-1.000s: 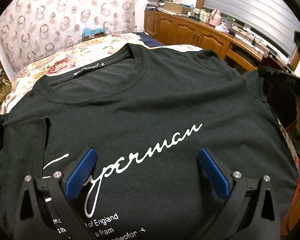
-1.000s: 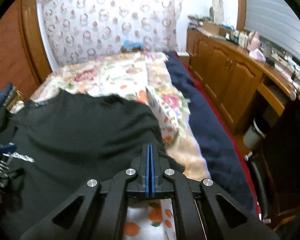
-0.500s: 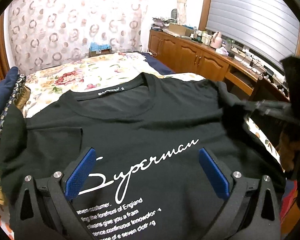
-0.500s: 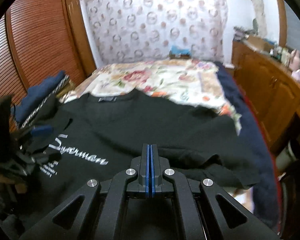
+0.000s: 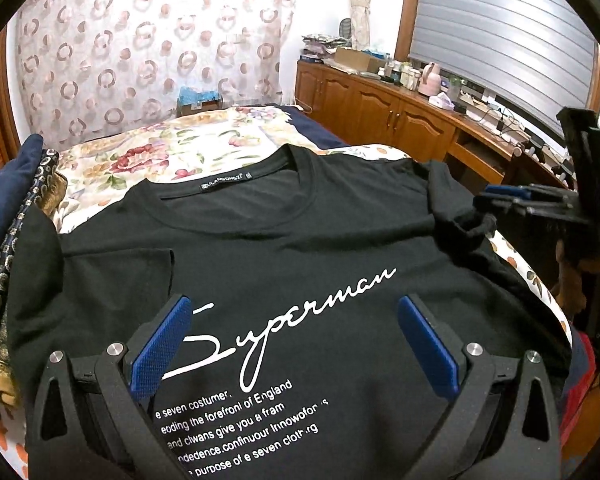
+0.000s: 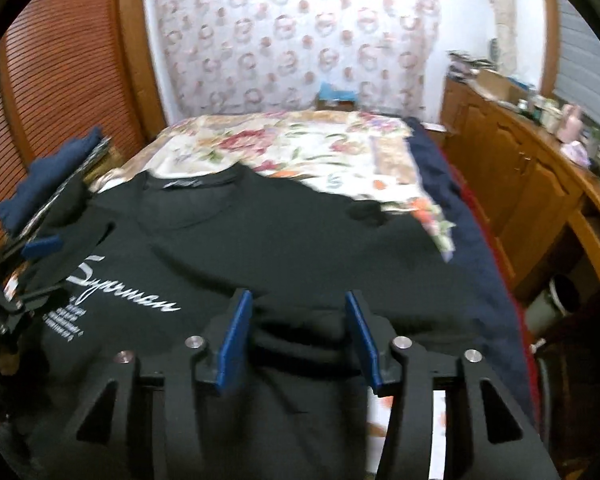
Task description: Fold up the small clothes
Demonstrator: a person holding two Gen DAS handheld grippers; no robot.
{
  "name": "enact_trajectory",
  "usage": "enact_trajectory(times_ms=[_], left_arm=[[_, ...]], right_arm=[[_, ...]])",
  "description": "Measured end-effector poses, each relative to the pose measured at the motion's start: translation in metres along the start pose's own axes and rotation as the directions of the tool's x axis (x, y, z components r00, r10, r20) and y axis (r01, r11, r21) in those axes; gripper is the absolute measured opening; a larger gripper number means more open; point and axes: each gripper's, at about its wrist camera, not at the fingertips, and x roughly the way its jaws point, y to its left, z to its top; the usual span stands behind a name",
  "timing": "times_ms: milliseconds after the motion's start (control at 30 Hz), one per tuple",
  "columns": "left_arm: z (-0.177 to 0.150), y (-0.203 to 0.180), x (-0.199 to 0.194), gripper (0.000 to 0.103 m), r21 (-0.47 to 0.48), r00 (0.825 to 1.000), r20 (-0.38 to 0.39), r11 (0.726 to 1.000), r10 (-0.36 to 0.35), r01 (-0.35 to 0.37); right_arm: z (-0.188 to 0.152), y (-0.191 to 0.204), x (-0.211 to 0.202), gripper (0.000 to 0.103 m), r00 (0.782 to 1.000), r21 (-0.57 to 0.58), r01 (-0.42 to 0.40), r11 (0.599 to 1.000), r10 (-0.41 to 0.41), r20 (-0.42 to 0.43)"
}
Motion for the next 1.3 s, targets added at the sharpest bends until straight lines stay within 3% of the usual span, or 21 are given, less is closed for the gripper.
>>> enact_trajectory(times_ms=[200, 300, 667, 733, 767, 800, 833, 1100, 1300], left_arm=[[-0.001, -0.001, -0.002, 0.103, -0.004, 1.0, 0.009, 1.0, -0.003, 0.003], [-0.003, -0.001, -0.001, 0.103, -0.008, 1.0, 0.002, 1.0, -0.002, 0.002], [-0.008, 0.0, 0.002, 0.103, -0.007, 1.0, -0.015, 1.0, 0.004, -0.004], [-0.008, 0.0, 0.002, 0.103, -0.007, 1.0, -0.015, 1.0, 0.006, -0.006], [-0.008, 0.0, 0.002, 0.103, -0.007, 1.0, -0.015, 1.0, 0.006, -0.006], [-0.008, 0.0, 0.002, 0.103, -0.008, 1.0, -0.015, 1.0, 0.007, -0.007], [-0.009, 0.001, 0.002, 0.103, -0.009, 1.0, -0.014, 1.0, 0.009, -0.009], [-0.012, 0.008, -0.004, 0.103, -0.022, 0.999, -0.005, 0.999, 0.034, -0.034], [-0.015, 0.019, -0.014, 0.103, -0.053, 0.998, 0.006, 0.997, 0.061, -0.061]], right_arm=[[-0.005, -0.035, 0.015, 0.052, 0.989, 0.063, 0.142, 0.988, -0.139, -0.046], [-0.008, -0.043, 0.032, 0.052, 0.983, 0.111, 0.169, 0.979, -0.16, -0.089], [0.003, -0.076, 0.052, 0.051, 0.986, 0.258, 0.126, 0.958, -0.092, -0.141], [0.005, -0.077, 0.046, 0.023, 0.989, 0.248, 0.109, 0.962, -0.08, -0.126], [0.004, -0.075, 0.043, 0.017, 0.989, 0.233, 0.112, 0.966, -0.086, -0.118], [0.002, -0.074, 0.037, 0.006, 0.987, 0.208, 0.137, 0.969, -0.115, -0.116], [0.002, -0.072, 0.035, 0.004, 0.986, 0.189, 0.145, 0.971, -0.126, -0.109], [0.034, -0.034, -0.019, 0.003, 0.998, 0.093, 0.039, 0.995, -0.043, 0.045], [0.085, 0.044, -0.032, 0.003, 0.98, -0.094, -0.16, 0.983, 0.17, 0.105]])
